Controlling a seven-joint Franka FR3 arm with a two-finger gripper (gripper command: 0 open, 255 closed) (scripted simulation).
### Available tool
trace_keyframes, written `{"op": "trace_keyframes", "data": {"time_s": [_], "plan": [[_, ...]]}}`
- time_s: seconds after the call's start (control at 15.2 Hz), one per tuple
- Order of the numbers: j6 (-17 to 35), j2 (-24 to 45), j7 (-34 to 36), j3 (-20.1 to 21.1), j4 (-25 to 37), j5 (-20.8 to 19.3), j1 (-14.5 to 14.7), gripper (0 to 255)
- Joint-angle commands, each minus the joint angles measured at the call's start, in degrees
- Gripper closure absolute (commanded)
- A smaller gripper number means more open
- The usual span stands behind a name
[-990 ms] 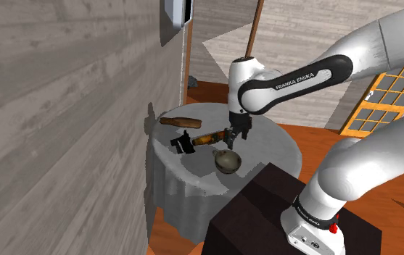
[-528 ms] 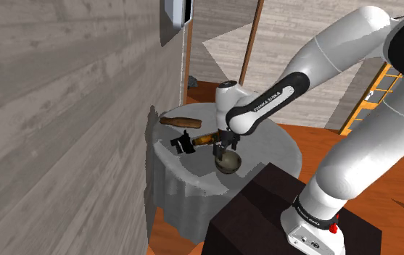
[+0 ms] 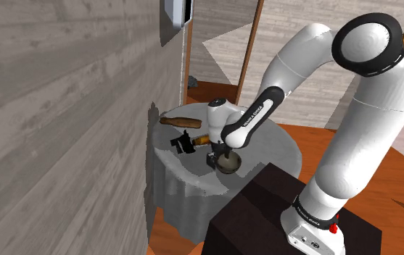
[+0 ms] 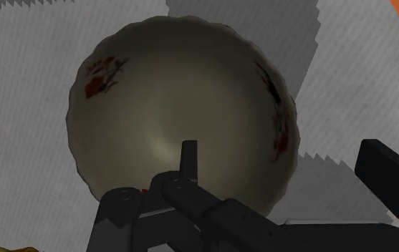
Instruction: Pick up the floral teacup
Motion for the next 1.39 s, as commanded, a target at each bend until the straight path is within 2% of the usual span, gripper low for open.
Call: {"op": "trace_keyframes", "data": {"time_s": [0.0, 0.2, 0.33, 0.4, 0.99, 1.32], "plan": [[1.6, 1.9, 1.6, -0.4, 0.1, -1.7, 0.2, 0], [3.3, 4.4, 3.4, -1.1, 0.5, -3.9, 0.5, 0], [3.3, 4.4, 3.4, -1.1, 0.5, -3.8, 0.5, 0], [3.3, 4.3, 3.4, -1.1, 0.5, -3.8, 0.5, 255], [3.3, 4.4, 3.4, -1.1, 0.5, -3.8, 0.5, 255], [-0.2, -0.3, 0.0, 0.2, -0.1, 0.2, 0.0, 255]]}}
